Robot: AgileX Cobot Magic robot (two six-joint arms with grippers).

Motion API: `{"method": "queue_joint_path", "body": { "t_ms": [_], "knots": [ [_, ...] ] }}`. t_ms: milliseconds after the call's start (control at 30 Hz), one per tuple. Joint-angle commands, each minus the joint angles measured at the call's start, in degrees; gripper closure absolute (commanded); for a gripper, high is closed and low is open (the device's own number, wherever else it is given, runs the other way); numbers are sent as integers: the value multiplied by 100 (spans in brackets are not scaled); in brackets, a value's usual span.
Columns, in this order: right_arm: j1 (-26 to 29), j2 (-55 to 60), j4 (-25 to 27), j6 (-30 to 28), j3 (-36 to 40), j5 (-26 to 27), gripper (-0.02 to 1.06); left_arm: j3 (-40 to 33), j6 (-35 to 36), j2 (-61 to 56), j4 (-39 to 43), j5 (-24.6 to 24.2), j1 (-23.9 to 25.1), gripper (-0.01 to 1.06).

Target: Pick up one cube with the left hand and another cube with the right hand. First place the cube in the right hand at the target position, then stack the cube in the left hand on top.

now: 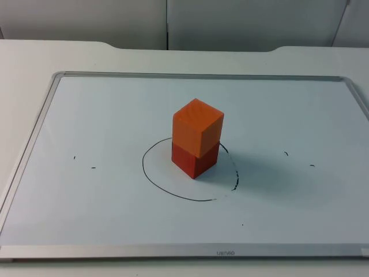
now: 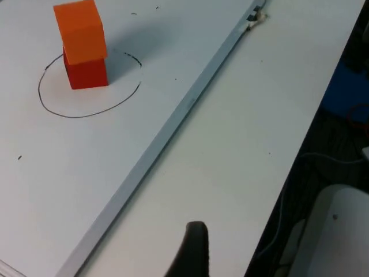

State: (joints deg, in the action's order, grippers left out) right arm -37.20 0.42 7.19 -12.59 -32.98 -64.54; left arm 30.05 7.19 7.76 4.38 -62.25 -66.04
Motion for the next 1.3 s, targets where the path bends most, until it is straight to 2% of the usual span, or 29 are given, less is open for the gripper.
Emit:
{"method": "queue_joint_path", "body": {
  "t_ms": [0,133,200,333,533,667,767,1267],
  "knots": [
    [8,-42,85,-110,32,-74,23,-14,49,-267,-103,-23,-45,29],
    [8,-42,138,-99,46,-209,23,-14,49,-610,-127,-34,-45,29],
    [8,-42,284,-111,213,-61,23,-14,27,-776,-147,-34,-45,29],
    [8,-42,298,-148,352,183,23,-1,-47,-776,-156,-84,-45,29],
    [8,-42,287,-148,351,173,23,-1,-253,-776,-271,-84,-45,29],
    [8,-42,216,-126,351,173,23,-12,-422,-776,87,-60,-45,29],
    [8,-42,216,-126,351,173,23,-12,-531,-776,31,-60,-45,29],
    [8,-42,190,-114,351,183,23,-12,-530,-776,-102,-52,-45,29]
  ]
}}
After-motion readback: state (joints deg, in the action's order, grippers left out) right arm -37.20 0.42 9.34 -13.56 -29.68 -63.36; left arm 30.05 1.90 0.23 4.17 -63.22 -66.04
